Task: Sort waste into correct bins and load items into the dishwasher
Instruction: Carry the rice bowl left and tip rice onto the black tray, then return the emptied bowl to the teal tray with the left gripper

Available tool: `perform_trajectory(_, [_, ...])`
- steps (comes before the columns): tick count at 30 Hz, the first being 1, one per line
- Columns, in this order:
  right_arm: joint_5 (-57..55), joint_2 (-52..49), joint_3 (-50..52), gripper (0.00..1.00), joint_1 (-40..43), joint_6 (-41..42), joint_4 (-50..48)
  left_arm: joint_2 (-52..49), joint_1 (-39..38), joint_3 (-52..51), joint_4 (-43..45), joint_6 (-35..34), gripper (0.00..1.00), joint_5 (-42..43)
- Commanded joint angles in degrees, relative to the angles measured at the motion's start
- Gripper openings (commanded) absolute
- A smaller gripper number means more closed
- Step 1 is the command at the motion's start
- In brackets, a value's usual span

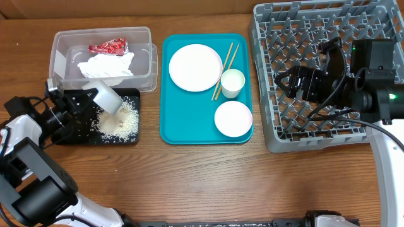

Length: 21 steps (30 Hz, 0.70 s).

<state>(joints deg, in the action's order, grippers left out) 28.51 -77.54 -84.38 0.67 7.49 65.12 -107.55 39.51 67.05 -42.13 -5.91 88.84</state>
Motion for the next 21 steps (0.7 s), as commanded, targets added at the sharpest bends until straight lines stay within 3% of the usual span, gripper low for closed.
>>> perform_trajectory(1, [0.5,0.31,-1.46,1.0,-0.28,0.04,-0.33,-0.68,0.22,-0.24,-1.33,-2.25,0.04,1.77])
perform_trajectory(7, [0.5,0.31,-1.46,1.0,-0.28,0.04,-0.39,0.26,-2.38,-0.02,-5.14,-1.77,0.04,1.77])
perform_trajectory(13, [0.48,0.31,-1.46,1.0,-0.28,0.02,-0.55,8.11,-9.07,1.88,-5.2,-0.79,0.04,0.94])
perform_trajectory(16, [0.48,0.31,-1.46,1.0,-0.28,0.02,-0.5,12.57,-13.64,4.87,-5.22,-2.4,0.04,-5.86])
perform_trajectory(21, [0.48,0.31,-1.46,1.0,-0.28,0.04,-0.5,18.36,-24.26,6.4,-3.02,-9.68,0.04,-26.82])
